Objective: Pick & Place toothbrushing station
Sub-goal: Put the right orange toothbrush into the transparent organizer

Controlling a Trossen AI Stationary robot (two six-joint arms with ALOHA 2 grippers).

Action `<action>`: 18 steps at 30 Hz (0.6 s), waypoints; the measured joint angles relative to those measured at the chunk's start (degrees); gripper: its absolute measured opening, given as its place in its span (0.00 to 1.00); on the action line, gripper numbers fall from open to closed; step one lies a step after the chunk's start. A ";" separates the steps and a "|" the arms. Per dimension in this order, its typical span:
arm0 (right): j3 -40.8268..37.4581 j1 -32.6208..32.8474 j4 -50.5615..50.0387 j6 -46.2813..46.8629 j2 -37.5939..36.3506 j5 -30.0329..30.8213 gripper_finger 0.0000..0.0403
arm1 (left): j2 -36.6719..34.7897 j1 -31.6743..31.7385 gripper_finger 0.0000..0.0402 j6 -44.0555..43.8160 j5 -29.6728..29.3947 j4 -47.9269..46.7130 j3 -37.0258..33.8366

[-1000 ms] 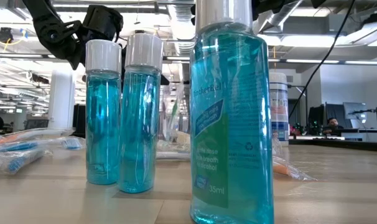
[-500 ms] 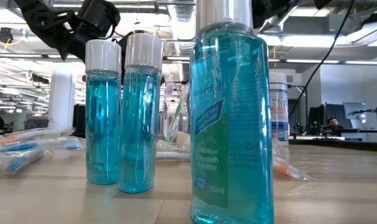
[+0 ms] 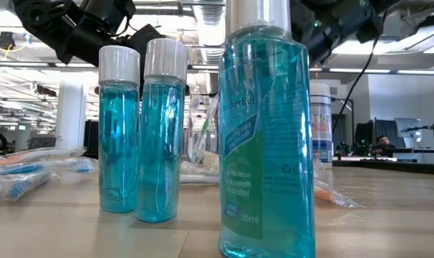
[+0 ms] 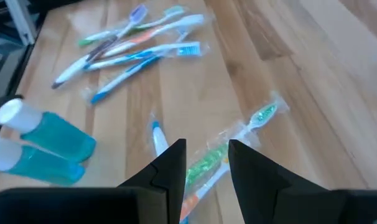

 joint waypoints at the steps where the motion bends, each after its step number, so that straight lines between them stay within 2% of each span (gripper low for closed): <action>1: 0.02 -0.02 0.19 0.80 0.34 -0.01 0.28 | 0.00 -0.56 0.53 -0.25 0.01 0.00 0.00; 9: -0.07 0.04 -1.74 4.22 2.00 0.16 0.28 | 0.00 -3.62 0.53 -0.75 0.00 0.00 0.00; 18: 0.09 -0.18 0.69 5.82 6.77 0.22 0.28 | 0.02 -4.11 0.53 -1.42 -0.09 0.24 -0.02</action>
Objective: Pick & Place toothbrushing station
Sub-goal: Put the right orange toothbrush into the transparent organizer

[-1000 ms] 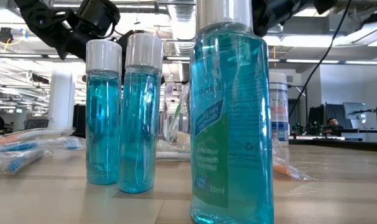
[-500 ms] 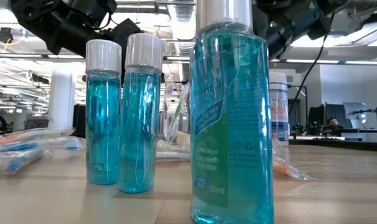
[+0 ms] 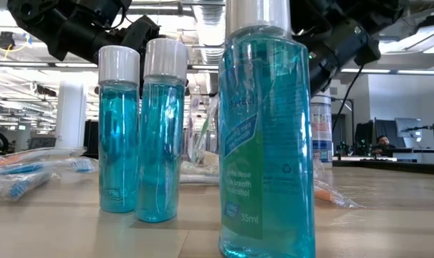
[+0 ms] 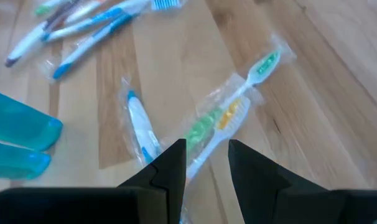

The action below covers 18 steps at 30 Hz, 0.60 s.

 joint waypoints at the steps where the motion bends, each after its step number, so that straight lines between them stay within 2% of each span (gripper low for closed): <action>1: -0.01 -0.19 -0.02 0.11 -0.03 0.00 0.28 | 0.00 0.00 0.53 0.00 0.00 0.00 0.02; 18: -0.06 -0.58 1.79 1.75 2.76 -1.21 0.28 | 0.00 0.02 0.53 -0.02 -0.13 0.02 0.02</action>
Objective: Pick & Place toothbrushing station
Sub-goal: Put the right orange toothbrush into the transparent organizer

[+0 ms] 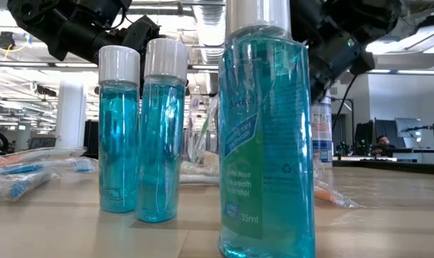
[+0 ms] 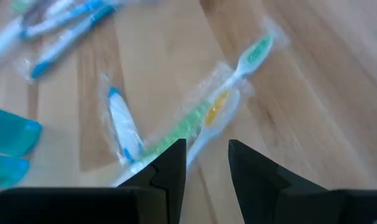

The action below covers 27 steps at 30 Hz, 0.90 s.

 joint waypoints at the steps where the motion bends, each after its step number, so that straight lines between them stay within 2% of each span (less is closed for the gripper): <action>1: 0.00 0.00 0.23 0.00 0.06 -0.24 0.28 | 0.00 0.00 0.53 0.00 0.00 0.02 0.00; 27: 0.04 0.07 1.26 1.25 -0.10 -0.28 0.28 | 0.00 0.02 0.53 -0.22 0.00 0.02 0.00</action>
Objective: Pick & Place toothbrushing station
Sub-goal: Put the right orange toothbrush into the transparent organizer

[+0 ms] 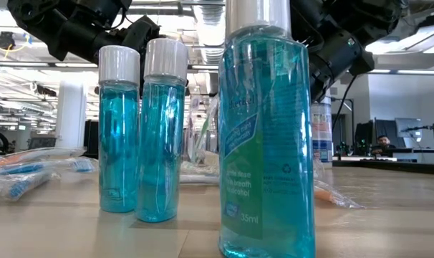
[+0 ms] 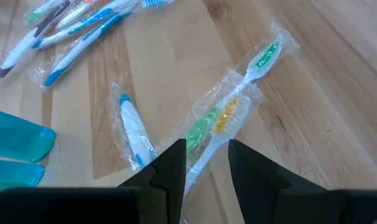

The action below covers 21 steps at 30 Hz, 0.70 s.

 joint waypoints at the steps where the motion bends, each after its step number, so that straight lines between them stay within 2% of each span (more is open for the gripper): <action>1: 0.00 -0.02 0.01 0.00 0.00 0.00 0.28 | 0.00 0.00 0.53 0.00 0.00 -0.01 -0.01; 21: 0.00 0.67 0.26 0.61 0.00 0.02 0.28 | 0.00 0.00 0.53 -0.02 0.02 0.00 0.00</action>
